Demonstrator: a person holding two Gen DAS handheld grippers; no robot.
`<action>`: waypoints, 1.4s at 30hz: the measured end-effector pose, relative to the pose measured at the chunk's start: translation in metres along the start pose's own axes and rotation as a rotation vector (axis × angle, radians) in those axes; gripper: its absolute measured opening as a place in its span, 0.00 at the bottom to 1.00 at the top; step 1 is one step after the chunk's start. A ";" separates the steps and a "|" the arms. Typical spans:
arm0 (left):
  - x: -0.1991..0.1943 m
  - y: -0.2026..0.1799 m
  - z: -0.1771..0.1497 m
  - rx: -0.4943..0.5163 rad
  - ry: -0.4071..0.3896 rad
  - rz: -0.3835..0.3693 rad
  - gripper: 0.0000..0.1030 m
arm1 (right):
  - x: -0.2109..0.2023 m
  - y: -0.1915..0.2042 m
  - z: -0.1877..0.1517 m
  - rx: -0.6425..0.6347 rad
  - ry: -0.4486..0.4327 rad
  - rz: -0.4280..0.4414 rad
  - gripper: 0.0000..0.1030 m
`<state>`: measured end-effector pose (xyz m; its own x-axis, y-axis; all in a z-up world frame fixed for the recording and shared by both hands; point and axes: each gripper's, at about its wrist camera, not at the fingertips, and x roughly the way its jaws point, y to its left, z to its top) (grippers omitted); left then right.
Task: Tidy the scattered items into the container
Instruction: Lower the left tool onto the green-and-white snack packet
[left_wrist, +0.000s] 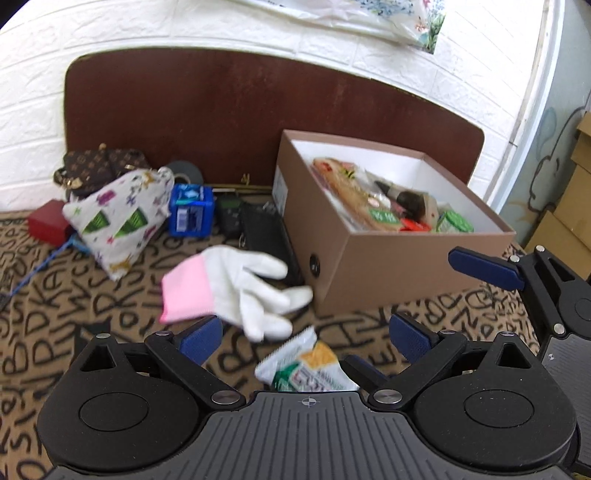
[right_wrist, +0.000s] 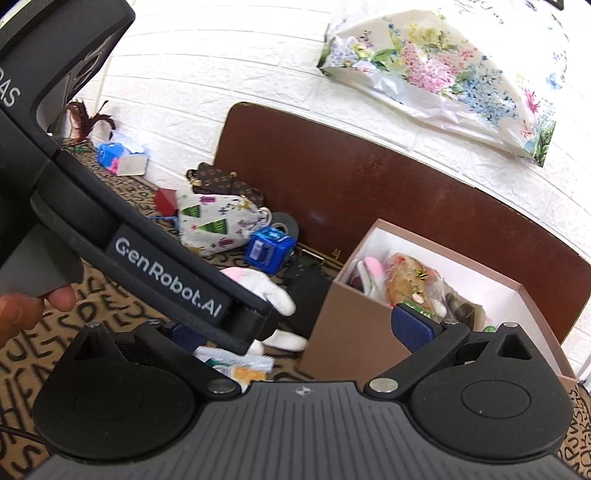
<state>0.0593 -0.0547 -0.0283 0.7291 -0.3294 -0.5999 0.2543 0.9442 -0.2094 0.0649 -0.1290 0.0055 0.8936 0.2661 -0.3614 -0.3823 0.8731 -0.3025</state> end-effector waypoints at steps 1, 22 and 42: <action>-0.002 0.000 -0.004 -0.001 0.004 -0.002 0.99 | -0.008 0.005 -0.008 -0.003 0.001 0.002 1.00; 0.011 0.028 -0.060 -0.082 0.135 0.020 0.99 | 0.002 0.053 -0.041 0.065 0.186 0.063 1.00; 0.067 0.025 -0.039 -0.157 0.203 -0.113 0.97 | 0.040 0.032 -0.054 0.172 0.259 0.056 0.89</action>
<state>0.0895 -0.0536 -0.1036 0.5554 -0.4404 -0.7054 0.2134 0.8953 -0.3910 0.0756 -0.1126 -0.0664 0.7743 0.2218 -0.5927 -0.3640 0.9222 -0.1304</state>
